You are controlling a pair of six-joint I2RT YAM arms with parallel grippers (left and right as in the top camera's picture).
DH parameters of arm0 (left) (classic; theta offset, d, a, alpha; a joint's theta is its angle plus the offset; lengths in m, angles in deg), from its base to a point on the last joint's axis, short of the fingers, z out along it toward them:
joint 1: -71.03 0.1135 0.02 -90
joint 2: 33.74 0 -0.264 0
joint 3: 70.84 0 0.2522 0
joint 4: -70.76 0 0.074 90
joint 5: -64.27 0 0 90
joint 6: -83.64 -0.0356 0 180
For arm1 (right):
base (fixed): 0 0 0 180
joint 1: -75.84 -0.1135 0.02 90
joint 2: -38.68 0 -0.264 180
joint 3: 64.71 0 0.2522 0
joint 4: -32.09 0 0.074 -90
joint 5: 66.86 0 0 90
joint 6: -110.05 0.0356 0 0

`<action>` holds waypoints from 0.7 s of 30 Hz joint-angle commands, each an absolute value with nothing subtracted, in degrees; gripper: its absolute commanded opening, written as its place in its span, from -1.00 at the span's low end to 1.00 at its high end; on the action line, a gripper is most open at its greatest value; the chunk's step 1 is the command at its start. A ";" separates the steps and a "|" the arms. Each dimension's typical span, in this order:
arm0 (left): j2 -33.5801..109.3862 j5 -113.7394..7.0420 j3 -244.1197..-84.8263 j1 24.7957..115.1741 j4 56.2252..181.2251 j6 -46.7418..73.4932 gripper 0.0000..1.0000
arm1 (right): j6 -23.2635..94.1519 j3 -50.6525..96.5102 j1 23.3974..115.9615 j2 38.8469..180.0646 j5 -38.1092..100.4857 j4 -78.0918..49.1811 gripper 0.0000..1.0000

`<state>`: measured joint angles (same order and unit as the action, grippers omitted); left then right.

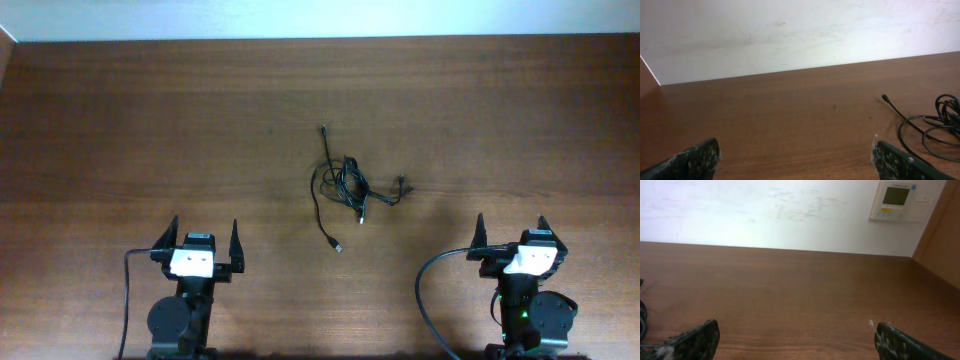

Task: Untangle cables

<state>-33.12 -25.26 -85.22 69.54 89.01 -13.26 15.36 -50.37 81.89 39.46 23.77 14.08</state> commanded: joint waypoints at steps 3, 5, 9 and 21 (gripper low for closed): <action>-33.41 -24.87 -85.13 69.69 89.34 -14.20 0.98 | 15.79 -50.61 81.47 39.09 22.61 13.75 0.97; -33.41 -24.87 -85.11 69.69 89.34 -14.20 0.98 | 15.79 -50.63 81.47 39.09 22.63 13.75 0.97; -33.41 -24.87 -85.11 69.69 89.34 -14.20 0.98 | 15.79 -50.61 81.47 39.09 22.63 13.75 0.97; -33.41 -25.31 -85.13 69.69 89.34 -13.98 0.98 | 15.79 -50.63 81.47 39.09 22.61 13.75 0.97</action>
<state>-33.12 -25.26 -85.22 69.54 89.01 -13.26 15.36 -50.37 81.89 39.46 23.77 14.08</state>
